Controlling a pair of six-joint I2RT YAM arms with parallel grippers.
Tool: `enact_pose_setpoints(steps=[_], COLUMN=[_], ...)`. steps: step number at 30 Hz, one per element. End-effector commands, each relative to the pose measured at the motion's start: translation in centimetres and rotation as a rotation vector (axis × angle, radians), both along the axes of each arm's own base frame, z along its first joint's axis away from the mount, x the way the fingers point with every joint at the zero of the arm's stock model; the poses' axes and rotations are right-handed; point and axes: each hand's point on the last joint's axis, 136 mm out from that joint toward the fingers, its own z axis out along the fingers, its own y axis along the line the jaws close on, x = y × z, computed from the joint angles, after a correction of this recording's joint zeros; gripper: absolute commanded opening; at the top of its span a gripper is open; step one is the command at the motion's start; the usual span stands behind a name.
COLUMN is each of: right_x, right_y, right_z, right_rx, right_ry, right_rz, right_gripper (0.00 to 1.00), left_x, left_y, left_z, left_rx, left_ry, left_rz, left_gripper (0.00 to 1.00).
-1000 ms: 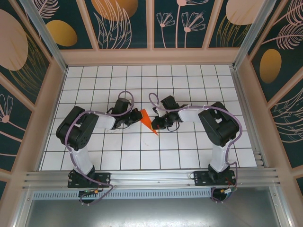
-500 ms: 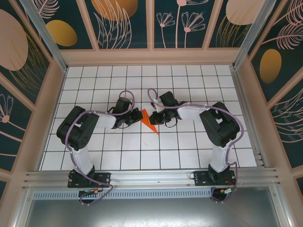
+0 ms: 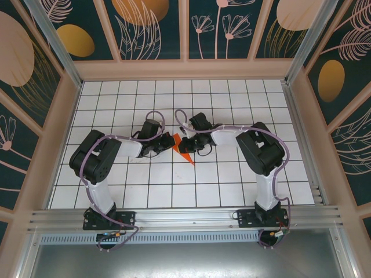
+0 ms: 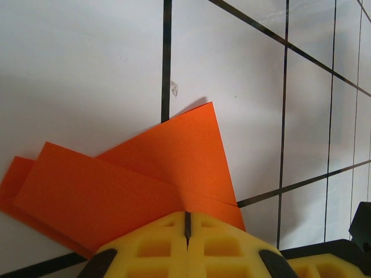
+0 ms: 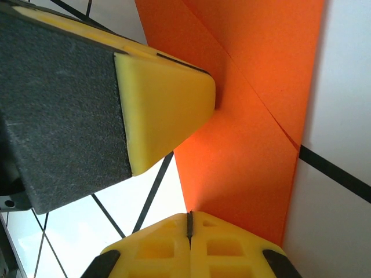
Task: Fold a paper plane with a square sheet of paper (pick it up from the middle)
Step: Fold the wing for the fifth time at the center of the table.
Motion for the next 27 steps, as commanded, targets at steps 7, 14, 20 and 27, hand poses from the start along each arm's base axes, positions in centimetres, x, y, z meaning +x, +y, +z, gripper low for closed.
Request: enact_pose_setpoints(steps=[7, 14, 20, 27], right_x=[-4.1, -7.2, -9.1, -5.5], right_y=[-3.3, -6.0, -8.3, -7.3], right_z=[-2.1, -2.3, -3.3, 0.8], right_rx=[-0.083, -0.118, -0.172, -0.088], right_ry=[0.05, 0.083, 0.098, -0.046], right_rz=[0.036, 0.026, -0.004, -0.11], right_gripper=[0.0, 0.0, 0.0, 0.0], left_x=[-2.2, -2.1, -1.5, 0.4], left_y=[3.5, 3.6, 3.3, 1.4], left_z=[-5.5, -5.6, -5.1, -1.6], left_rx=[0.198, 0.208, 0.201, 0.126], left_ry=[0.141, 0.143, 0.132, 0.047], left_rz=[0.065, 0.07, 0.065, 0.026], left_gripper=[0.0, 0.0, 0.0, 0.0])
